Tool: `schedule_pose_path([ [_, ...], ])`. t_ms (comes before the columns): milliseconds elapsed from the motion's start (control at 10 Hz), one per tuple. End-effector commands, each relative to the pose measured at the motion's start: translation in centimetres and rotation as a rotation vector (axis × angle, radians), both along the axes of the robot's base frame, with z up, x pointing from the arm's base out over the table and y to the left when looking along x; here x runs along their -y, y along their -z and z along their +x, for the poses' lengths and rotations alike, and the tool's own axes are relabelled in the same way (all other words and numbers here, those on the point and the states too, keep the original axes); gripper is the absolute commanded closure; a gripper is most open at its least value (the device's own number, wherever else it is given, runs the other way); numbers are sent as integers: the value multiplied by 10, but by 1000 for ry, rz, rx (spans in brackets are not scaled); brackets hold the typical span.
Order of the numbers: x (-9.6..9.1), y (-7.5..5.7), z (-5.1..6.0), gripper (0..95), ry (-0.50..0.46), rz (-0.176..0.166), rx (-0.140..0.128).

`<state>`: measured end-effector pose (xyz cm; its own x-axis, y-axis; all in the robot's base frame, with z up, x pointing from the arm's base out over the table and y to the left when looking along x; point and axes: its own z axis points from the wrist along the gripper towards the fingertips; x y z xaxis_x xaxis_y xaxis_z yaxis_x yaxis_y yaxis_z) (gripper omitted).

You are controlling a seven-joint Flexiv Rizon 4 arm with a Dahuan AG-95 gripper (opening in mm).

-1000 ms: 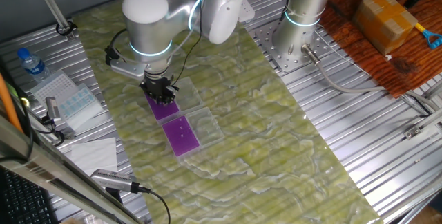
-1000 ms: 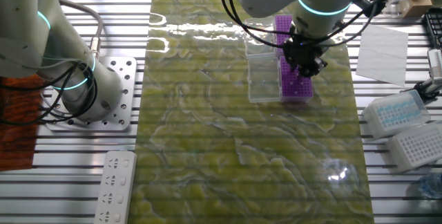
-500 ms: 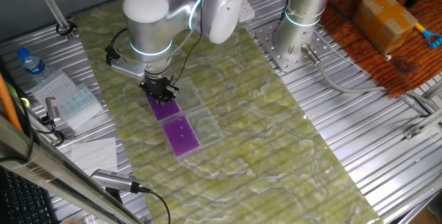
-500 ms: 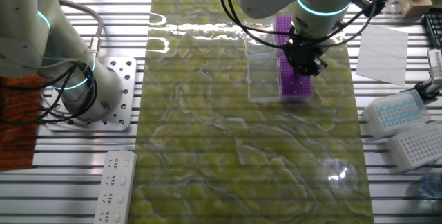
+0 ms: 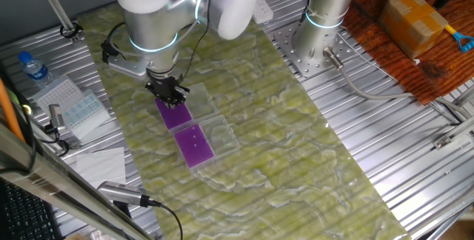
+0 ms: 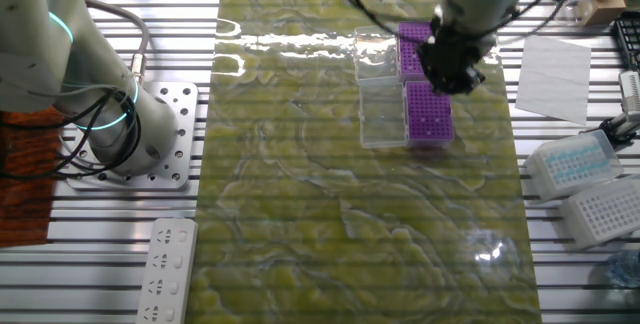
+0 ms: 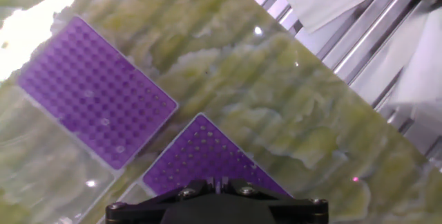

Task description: Transfer all small pipette tips from one holder to another

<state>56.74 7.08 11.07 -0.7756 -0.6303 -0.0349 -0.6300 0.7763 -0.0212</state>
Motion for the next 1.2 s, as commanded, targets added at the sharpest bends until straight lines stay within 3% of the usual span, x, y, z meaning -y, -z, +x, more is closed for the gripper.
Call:
schedule_pose_path([
  [100, -23, -2, -1, 950, 64, 5, 2],
  [200, -65, 0, -4, 950, 161, 9, 6],
  [400, -102, 9, -7, 950, 241, 14, 14],
  [500, -102, 9, -7, 950, 241, 14, 14],
  [800, -129, 18, -13, 950, 291, 10, 13],
  [1200, -130, 27, -18, 950, 288, 12, 22],
])
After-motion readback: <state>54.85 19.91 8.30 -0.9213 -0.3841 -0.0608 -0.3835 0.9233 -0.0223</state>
